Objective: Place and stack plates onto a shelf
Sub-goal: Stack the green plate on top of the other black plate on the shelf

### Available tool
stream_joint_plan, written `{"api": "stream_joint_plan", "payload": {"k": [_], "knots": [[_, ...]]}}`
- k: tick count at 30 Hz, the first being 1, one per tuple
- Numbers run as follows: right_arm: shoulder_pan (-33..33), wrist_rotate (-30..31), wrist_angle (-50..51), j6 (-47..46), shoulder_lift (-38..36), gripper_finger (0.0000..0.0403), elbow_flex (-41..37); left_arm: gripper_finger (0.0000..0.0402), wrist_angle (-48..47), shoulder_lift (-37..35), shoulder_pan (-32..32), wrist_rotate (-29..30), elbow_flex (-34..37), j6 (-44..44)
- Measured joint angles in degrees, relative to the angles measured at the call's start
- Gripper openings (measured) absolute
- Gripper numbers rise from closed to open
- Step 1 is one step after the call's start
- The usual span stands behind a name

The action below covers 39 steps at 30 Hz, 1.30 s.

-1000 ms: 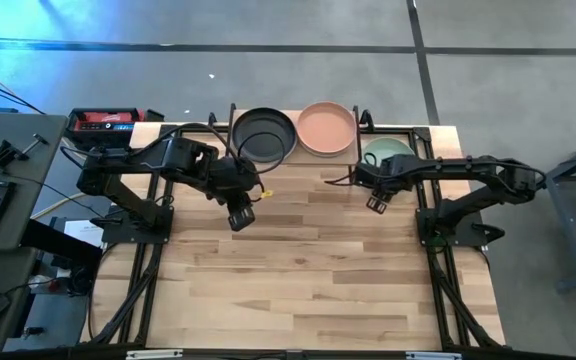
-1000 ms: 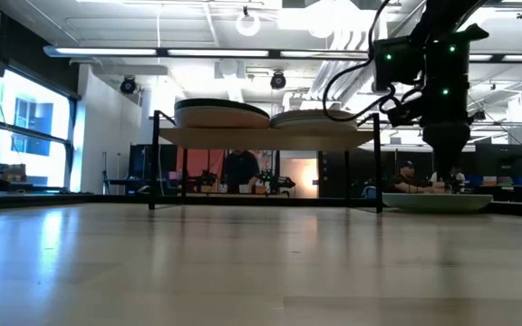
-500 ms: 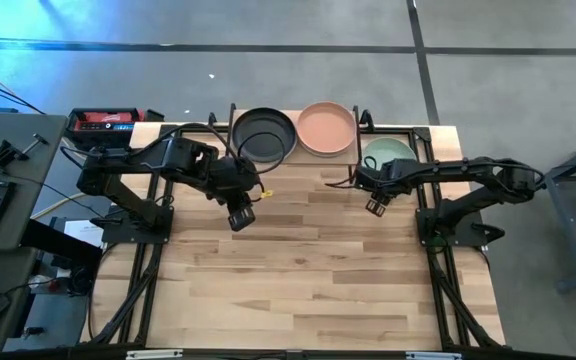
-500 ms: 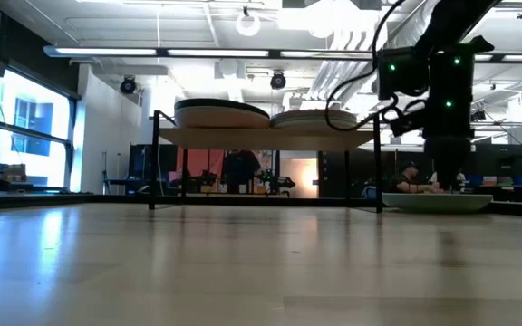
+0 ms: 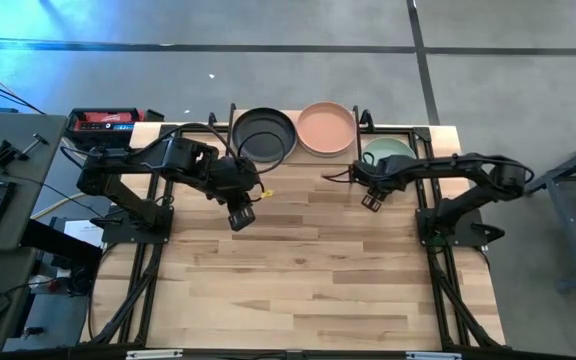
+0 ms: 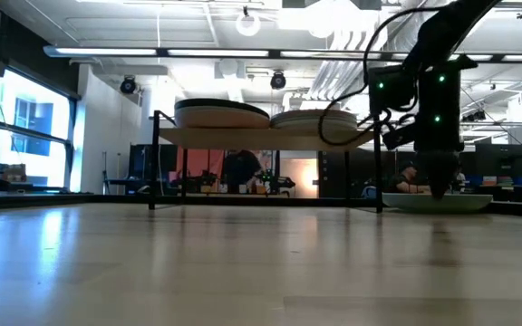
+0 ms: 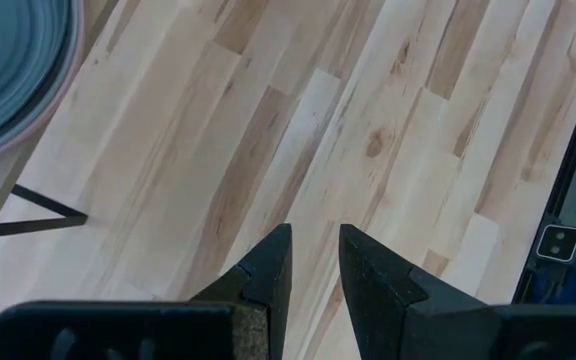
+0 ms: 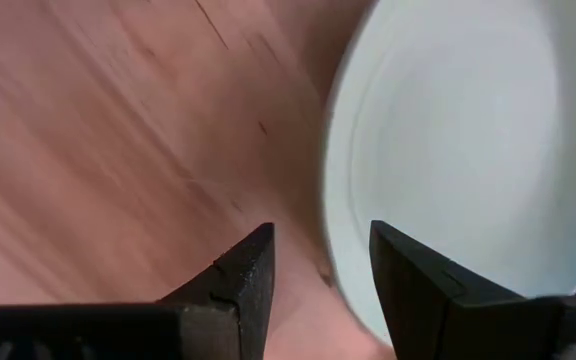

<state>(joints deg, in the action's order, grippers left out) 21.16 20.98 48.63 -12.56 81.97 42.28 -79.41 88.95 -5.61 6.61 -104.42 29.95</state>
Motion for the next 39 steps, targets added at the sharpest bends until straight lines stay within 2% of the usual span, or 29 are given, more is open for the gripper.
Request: {"api": "stream_joint_plan", "payload": {"k": [14, 18, 26, 34, 39], "knots": [[1.73, 1.53, -2.53, 2.26, 6.57, 0.0138, -0.02, 0.0076, 0.05, 0.0, 0.0, 0.02, 0.0, 0.0], [1.73, 1.98, -2.5, 2.12, 7.06, 0.0108, -0.02, 0.0076, 0.06, 0.0, 0.0, 0.02, 0.0, 0.0], [1.73, 1.39, -2.63, 0.78, 7.06, 0.0008, -0.03, 0.0076, 0.08, 0.0, 0.0, 0.02, 0.0, -0.02], [1.73, 0.25, -2.09, -0.59, 7.02, 0.0003, -0.02, 0.0076, 0.11, 0.0, 0.0, 0.02, 0.0, -0.03], [1.69, 0.52, 0.94, -4.83, 6.27, 0.0002, -0.02, 0.0076, 0.11, 0.0, 0.0, 0.02, 0.0, -0.02]]}}
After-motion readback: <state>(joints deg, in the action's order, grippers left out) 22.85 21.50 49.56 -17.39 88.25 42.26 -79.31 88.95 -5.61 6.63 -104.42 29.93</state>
